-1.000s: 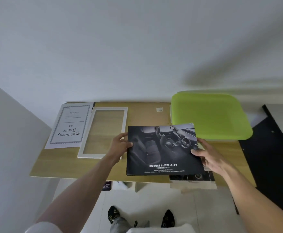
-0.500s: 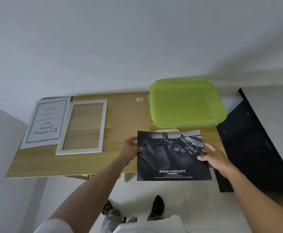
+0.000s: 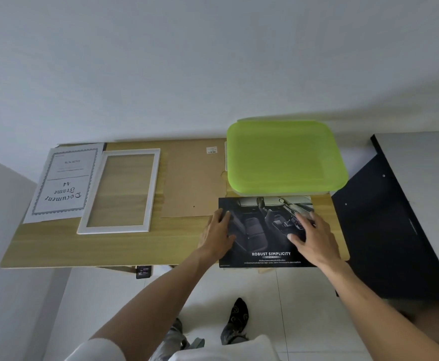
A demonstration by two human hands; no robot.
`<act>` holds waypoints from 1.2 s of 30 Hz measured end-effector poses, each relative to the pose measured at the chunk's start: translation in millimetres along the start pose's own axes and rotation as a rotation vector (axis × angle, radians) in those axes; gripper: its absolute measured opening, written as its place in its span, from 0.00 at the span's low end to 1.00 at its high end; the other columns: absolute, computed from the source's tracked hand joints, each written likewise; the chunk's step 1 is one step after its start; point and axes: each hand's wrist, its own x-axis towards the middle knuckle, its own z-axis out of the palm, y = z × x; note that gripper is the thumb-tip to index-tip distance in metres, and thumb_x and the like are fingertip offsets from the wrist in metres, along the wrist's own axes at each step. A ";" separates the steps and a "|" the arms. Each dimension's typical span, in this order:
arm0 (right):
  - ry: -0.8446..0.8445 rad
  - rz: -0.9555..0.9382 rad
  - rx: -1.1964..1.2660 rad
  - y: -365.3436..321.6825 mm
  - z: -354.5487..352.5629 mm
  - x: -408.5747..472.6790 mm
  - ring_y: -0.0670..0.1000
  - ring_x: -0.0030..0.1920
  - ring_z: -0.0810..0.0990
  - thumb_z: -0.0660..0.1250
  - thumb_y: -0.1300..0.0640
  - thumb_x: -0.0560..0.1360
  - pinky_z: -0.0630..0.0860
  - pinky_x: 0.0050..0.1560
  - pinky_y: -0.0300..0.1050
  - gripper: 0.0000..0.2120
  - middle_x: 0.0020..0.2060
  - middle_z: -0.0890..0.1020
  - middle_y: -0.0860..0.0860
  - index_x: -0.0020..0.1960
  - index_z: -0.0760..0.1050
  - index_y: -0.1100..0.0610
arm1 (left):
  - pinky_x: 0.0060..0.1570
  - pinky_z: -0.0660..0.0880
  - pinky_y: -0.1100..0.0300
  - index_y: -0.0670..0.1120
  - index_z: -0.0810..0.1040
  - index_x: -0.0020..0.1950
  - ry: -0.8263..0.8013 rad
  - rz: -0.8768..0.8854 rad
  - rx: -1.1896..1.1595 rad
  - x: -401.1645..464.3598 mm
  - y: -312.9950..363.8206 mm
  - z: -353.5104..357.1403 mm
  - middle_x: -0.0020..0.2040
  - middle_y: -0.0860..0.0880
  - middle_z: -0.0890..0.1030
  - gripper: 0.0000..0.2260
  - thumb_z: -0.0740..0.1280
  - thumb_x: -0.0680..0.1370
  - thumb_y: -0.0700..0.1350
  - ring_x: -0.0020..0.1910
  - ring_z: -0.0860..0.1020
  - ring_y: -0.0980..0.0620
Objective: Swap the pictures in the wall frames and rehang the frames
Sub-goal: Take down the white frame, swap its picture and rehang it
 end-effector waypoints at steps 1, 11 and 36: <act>-0.022 -0.020 -0.038 -1.3 5.3 1.1 0.58 0.76 0.59 0.64 0.40 0.78 0.71 0.66 0.55 0.32 0.77 0.59 0.56 0.78 0.60 0.46 | 0.71 0.65 0.49 0.46 0.61 0.78 -0.050 0.033 0.081 -1.0 0.0 2.8 0.79 0.47 0.55 0.32 0.70 0.76 0.48 0.76 0.57 0.46; -0.041 -0.011 -0.073 22.1 3.8 9.3 0.58 0.76 0.58 0.63 0.41 0.79 0.68 0.69 0.54 0.30 0.78 0.58 0.56 0.78 0.61 0.45 | 0.71 0.65 0.47 0.44 0.61 0.78 -0.227 0.196 0.286 4.6 22.1 19.9 0.80 0.48 0.51 0.30 0.67 0.79 0.50 0.79 0.50 0.46; 0.034 -0.198 -0.023 -56.0 2.5 13.1 0.54 0.71 0.70 0.66 0.45 0.78 0.69 0.69 0.52 0.27 0.71 0.71 0.53 0.74 0.68 0.54 | 0.63 0.73 0.50 0.44 0.70 0.70 0.044 0.152 0.124 6.4 -16.4 -21.9 0.69 0.48 0.71 0.23 0.65 0.79 0.55 0.67 0.70 0.47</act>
